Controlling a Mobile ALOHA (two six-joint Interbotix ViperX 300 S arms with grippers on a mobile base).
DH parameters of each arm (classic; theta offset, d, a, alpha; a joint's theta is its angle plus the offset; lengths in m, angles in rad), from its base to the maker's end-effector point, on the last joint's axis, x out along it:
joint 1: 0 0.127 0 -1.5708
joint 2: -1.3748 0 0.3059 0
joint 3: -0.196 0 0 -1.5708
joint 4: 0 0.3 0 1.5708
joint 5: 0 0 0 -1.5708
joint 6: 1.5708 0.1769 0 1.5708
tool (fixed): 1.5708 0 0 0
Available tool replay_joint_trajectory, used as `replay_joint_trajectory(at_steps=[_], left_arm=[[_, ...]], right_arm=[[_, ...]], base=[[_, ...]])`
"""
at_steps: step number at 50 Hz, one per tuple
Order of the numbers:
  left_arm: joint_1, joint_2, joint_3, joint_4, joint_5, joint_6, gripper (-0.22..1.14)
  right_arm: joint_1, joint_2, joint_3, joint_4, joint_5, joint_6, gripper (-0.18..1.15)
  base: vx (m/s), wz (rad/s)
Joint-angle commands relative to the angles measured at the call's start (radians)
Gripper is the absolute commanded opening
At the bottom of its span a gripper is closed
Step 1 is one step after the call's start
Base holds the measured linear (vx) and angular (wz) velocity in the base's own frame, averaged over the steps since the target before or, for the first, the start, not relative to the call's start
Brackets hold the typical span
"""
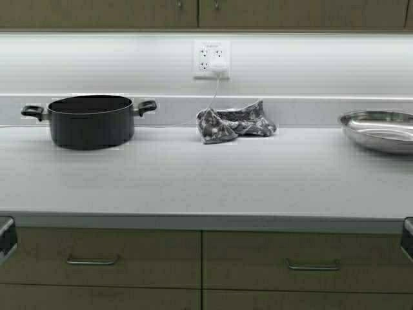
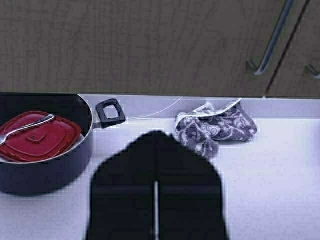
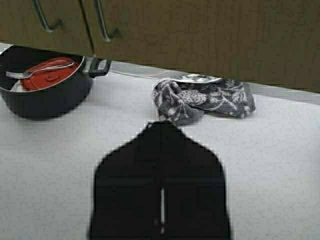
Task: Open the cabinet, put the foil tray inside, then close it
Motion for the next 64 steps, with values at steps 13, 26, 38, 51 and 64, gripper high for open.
replay_joint_trajectory(at_steps=[13,26,38,51,64], left_arm=[[0.0,-0.026,-0.014,0.0,-0.008,0.002,0.04],[0.0,-0.026,-0.014,0.0,-0.008,0.0,0.04],[0.0,-0.026,-0.014,0.0,-0.008,0.0,0.04],[0.0,-0.026,-0.017,0.0,-0.008,0.002,0.04],[0.0,-0.026,-0.015,0.0,-0.006,0.002,0.04]], right_arm=[[0.002,-0.015,-0.011,-0.003,-0.002,-0.002,0.07],[0.002,-0.015,-0.012,-0.003,-0.002,-0.003,0.07],[0.002,-0.015,-0.012,-0.003,0.0,-0.003,0.07],[0.002,-0.017,-0.015,-0.003,0.002,-0.003,0.07],[0.002,-0.017,-0.012,-0.003,0.002,-0.003,0.07]], base=[[0.0,0.0],[0.0,0.0],[0.0,0.0],[0.0,0.0],[0.0,0.0]])
